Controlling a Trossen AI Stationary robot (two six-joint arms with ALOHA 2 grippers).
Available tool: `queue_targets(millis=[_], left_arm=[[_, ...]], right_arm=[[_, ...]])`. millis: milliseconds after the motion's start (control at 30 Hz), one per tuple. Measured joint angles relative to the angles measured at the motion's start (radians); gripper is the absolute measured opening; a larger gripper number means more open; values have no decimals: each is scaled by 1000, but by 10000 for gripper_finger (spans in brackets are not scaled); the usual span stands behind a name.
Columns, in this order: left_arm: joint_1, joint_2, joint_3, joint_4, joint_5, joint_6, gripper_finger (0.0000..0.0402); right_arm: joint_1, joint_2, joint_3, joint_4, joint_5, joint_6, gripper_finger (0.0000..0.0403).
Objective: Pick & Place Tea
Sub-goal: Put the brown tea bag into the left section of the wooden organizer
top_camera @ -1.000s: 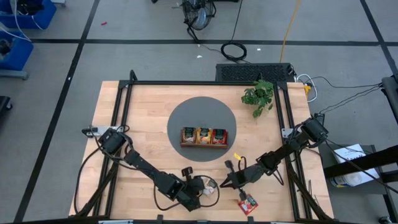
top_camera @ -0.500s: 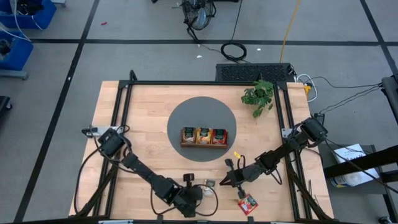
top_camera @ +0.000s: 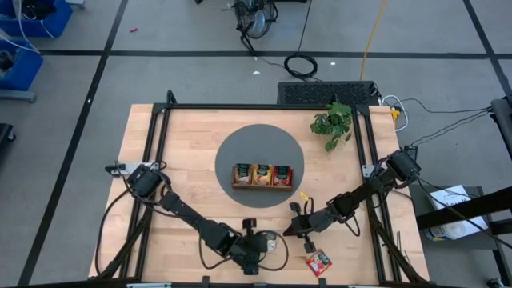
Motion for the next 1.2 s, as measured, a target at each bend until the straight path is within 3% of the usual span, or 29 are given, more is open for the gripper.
queue_targets(millis=[367, 833, 1200], left_arm=[[21, 51, 1, 46, 47, -11, 23], [25, 89, 1, 70, 17, -28, 23], [25, 92, -1, 84, 4, -27, 23]], right_arm=[[-32, 0, 0, -13, -34, 152, 22], [-66, -1, 1, -27, -221, 387, 89], [-80, -5, 4, -67, -341, 595, 91]])
